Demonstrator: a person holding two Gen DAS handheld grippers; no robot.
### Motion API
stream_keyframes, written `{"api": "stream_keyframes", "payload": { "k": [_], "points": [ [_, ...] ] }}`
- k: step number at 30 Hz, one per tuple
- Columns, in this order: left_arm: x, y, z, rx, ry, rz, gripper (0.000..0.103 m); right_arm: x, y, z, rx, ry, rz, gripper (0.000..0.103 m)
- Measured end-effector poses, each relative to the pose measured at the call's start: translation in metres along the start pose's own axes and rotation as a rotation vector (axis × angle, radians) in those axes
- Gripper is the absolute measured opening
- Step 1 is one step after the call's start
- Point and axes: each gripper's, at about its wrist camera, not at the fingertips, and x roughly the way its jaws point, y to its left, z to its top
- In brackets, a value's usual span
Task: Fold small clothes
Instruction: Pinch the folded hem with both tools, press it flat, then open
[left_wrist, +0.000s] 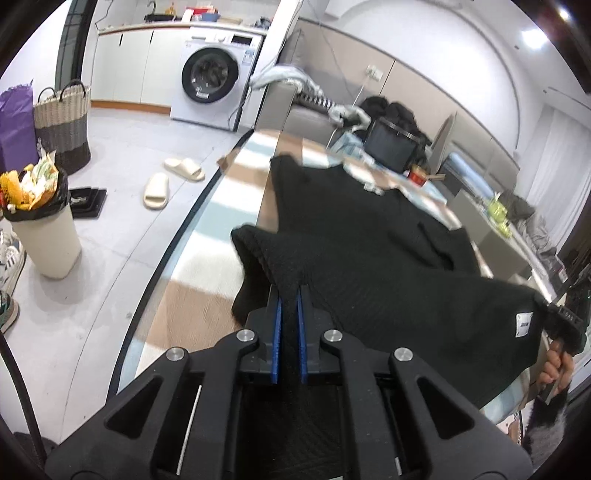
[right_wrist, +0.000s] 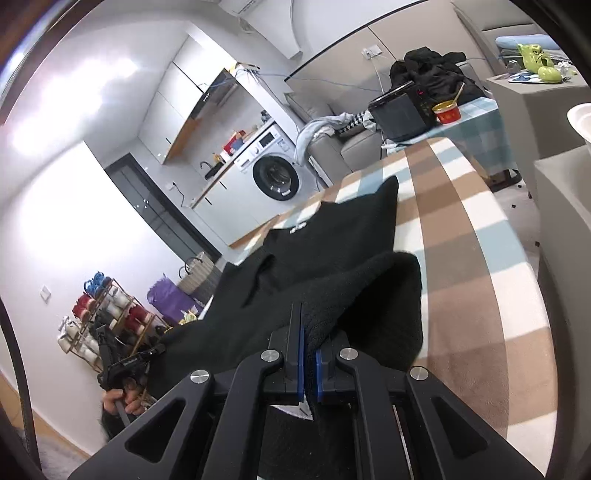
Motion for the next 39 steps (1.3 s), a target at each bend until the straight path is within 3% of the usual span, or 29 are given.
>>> {"api": "stream_keyframes", "payload": {
  "k": [5,12,14,18,19,20,21,22,23,26,31,36,38,39],
  "points": [
    [0.001,-0.011,0.029,0.011,-0.051,-0.007,0.005,0.008,0.008,0.018,-0.009,-0.058,-0.01,0.004],
    [0.04,-0.003,0.063,-0.044,-0.04,0.043,0.005,0.039,-0.007,0.047,0.043,-0.098,-0.169,0.004],
    [0.059,-0.002,0.064,-0.041,-0.01,0.073,0.005,0.058,-0.014,0.051,0.041,-0.071,-0.252,0.004],
    [0.091,0.005,0.057,-0.066,0.102,0.124,0.008,0.085,-0.03,0.05,0.037,0.101,-0.395,0.023],
    [0.092,0.007,0.054,-0.074,0.11,0.122,0.014,0.084,-0.032,0.047,0.033,0.135,-0.407,0.026],
    [0.093,0.008,0.051,-0.072,0.111,0.127,0.027,0.08,-0.035,0.044,0.034,0.141,-0.398,0.027],
    [0.095,0.008,0.048,-0.068,0.112,0.134,0.037,0.074,-0.037,0.039,0.03,0.146,-0.393,0.038],
    [0.096,0.008,0.045,-0.063,0.114,0.149,0.059,0.068,-0.038,0.035,0.026,0.147,-0.403,0.052],
    [0.097,0.009,0.04,-0.06,0.111,0.161,0.068,0.062,-0.04,0.032,0.021,0.139,-0.418,0.056],
    [0.11,0.008,0.034,-0.049,0.129,0.149,0.068,0.055,-0.046,0.024,-0.001,0.149,-0.428,0.059],
    [0.137,-0.004,0.033,-0.03,0.16,0.135,0.067,0.073,-0.046,0.025,-0.013,0.184,-0.347,0.059],
    [0.155,-0.014,0.04,-0.023,0.165,0.116,0.048,0.101,-0.045,0.029,-0.011,0.222,-0.327,0.057],
    [0.16,-0.021,0.037,0.008,0.172,0.106,0.034,0.11,-0.041,0.029,-0.046,0.245,-0.326,0.044],
    [0.161,-0.025,0.036,0.039,0.171,0.117,0.033,0.114,-0.039,0.028,-0.052,0.259,-0.329,0.04]
  ]
}}
